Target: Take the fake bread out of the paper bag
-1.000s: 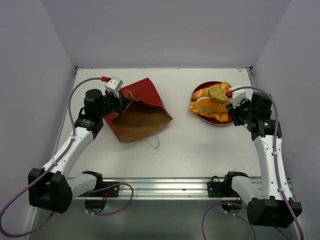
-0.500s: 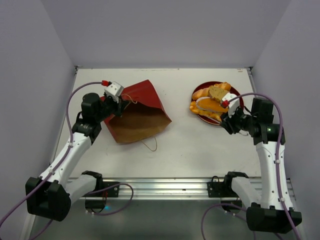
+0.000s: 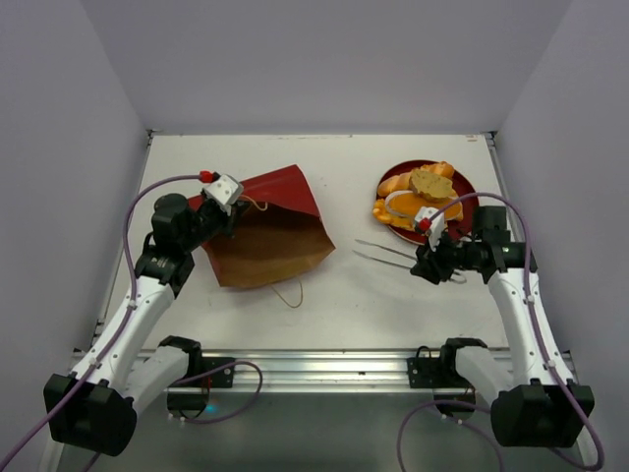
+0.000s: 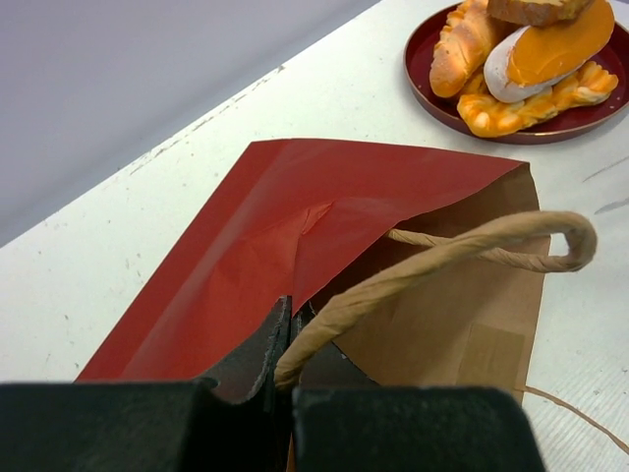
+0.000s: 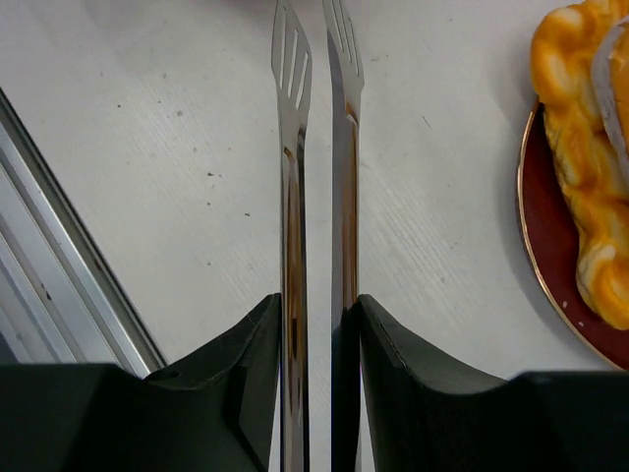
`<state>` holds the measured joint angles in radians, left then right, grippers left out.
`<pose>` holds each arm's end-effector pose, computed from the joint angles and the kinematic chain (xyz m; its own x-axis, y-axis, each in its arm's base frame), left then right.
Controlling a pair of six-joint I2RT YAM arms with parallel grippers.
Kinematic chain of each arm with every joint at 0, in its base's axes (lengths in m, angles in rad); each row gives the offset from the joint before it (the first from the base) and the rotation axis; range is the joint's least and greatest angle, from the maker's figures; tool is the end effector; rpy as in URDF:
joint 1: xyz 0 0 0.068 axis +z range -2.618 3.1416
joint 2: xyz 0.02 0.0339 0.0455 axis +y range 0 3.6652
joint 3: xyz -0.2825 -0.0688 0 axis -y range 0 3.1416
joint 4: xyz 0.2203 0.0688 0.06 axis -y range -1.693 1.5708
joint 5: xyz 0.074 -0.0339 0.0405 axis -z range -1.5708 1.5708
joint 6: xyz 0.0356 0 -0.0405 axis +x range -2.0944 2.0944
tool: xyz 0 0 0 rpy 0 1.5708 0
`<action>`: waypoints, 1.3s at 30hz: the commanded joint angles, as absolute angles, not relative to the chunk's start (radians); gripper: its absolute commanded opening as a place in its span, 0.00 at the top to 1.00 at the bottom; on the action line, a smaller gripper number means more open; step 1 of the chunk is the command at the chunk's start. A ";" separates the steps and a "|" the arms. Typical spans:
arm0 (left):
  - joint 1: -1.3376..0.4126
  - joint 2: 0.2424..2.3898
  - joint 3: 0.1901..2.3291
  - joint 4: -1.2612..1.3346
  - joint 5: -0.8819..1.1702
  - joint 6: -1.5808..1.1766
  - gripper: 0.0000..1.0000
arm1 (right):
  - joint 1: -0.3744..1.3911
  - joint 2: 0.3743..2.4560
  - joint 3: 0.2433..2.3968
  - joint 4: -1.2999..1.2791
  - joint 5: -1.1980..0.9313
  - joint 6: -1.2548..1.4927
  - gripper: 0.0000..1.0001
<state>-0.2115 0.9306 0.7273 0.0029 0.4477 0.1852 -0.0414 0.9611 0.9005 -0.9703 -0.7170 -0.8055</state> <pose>0.1758 -0.0535 0.3332 -0.0801 0.1870 -0.9791 0.6295 0.7711 0.0958 0.1345 0.0178 0.3052 -0.3728 -0.5286 -0.7626 -0.8303 0.5570 0.0198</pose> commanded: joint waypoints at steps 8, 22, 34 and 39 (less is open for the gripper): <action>-0.207 0.971 0.864 0.006 0.385 0.034 1.00 | 0.254 1.054 0.798 -0.602 -0.476 -0.618 0.61; -0.166 1.109 1.022 0.002 0.402 -0.230 0.98 | 0.265 1.370 0.804 -0.399 -0.473 -0.557 0.55; 0.000 1.333 1.138 0.083 0.641 -0.436 0.97 | 0.265 1.467 0.821 -0.472 -0.411 -0.595 0.31; 0.035 1.425 1.204 0.075 0.641 -0.443 0.95 | 0.265 1.428 0.844 -0.525 -0.419 -0.614 0.20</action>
<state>0.0006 1.3853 1.1355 0.0299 0.6010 -0.4061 0.2626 1.4738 0.8005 -0.4843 -0.4126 -0.5903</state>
